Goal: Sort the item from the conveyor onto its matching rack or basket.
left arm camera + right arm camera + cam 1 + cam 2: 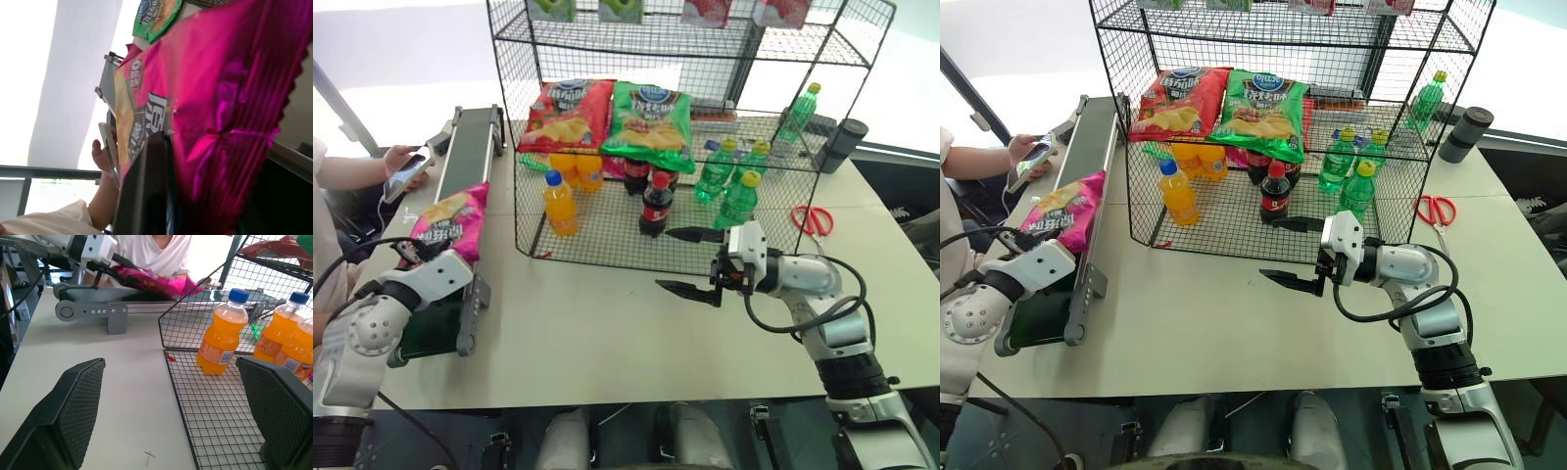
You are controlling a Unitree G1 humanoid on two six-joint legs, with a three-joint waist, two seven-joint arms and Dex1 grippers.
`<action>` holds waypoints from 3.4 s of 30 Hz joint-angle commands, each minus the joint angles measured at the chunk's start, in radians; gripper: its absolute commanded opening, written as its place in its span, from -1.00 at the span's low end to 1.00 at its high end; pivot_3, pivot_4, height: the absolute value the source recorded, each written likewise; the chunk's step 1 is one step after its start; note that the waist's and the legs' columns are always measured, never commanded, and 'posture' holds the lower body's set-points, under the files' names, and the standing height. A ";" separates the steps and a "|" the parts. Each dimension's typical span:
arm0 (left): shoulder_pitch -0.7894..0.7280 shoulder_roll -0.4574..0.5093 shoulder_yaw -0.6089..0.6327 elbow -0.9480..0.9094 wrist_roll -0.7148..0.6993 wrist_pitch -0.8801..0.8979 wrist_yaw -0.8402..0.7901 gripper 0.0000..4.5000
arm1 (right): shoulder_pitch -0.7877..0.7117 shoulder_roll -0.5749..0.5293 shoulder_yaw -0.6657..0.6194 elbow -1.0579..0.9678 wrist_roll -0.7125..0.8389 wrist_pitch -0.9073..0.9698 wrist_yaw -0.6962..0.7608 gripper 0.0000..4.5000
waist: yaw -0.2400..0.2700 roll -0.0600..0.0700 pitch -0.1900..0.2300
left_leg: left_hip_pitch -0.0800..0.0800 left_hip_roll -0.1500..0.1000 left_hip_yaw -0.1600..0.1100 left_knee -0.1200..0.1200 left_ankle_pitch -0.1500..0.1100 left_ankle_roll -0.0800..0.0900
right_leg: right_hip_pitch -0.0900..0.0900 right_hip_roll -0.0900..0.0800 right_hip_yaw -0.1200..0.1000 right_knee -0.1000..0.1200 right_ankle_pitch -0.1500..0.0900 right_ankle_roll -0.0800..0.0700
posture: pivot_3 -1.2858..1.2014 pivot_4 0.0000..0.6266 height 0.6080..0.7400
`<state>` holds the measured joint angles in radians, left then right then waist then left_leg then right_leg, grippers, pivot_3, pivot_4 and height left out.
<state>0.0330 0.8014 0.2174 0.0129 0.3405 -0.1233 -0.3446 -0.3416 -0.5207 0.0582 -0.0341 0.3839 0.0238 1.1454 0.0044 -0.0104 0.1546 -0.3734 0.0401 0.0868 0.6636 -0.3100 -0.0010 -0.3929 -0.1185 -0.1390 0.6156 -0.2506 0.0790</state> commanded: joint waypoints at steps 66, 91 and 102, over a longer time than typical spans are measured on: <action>-0.350 -0.061 0.175 -0.330 -1.891 1.021 -0.315 -1.00 | -0.079 -0.005 -0.049 -0.236 0.650 0.979 -0.129 -0.25 | -0.015 0.000 0.000 | -0.001 -0.004 -0.005 0.000 0.005 -0.009 | 0.001 0.003 0.001 -0.001 0.000 -0.001 | 0.03 -0.52 1.00; -0.276 -0.192 -0.011 -0.309 -1.346 0.774 -0.512 0.96 | 0.249 -0.162 -0.548 -0.470 0.294 0.327 -0.277 -1.00 | 0.013 0.000 0.000 | -0.002 -0.004 -0.004 -0.001 0.002 -0.004 | 0.002 0.001 0.001 -0.003 0.000 -0.001 | 0.03 -0.52 1.00; -0.400 -0.333 -0.119 -0.239 -1.136 0.609 -0.518 0.96 | 0.123 -0.244 -0.458 -0.170 -0.380 -0.170 -0.606 -1.00 | 0.007 0.000 0.001 | -0.001 -0.007 -0.003 -0.001 0.005 -0.009 | 0.002 0.002 0.001 -0.003 0.000 -0.001 | 0.03 -0.52 1.00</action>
<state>-0.3555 0.4689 0.0991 -0.2164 -0.8128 0.5134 -0.8504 -0.1851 -0.7315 -0.3948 -0.2344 0.1175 -0.0798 0.6161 0.0115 -0.0103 0.1552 -0.3743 0.0336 0.0841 0.6629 -0.3044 -0.0101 -0.3914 -0.1167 -0.1376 0.6129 -0.2506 0.0785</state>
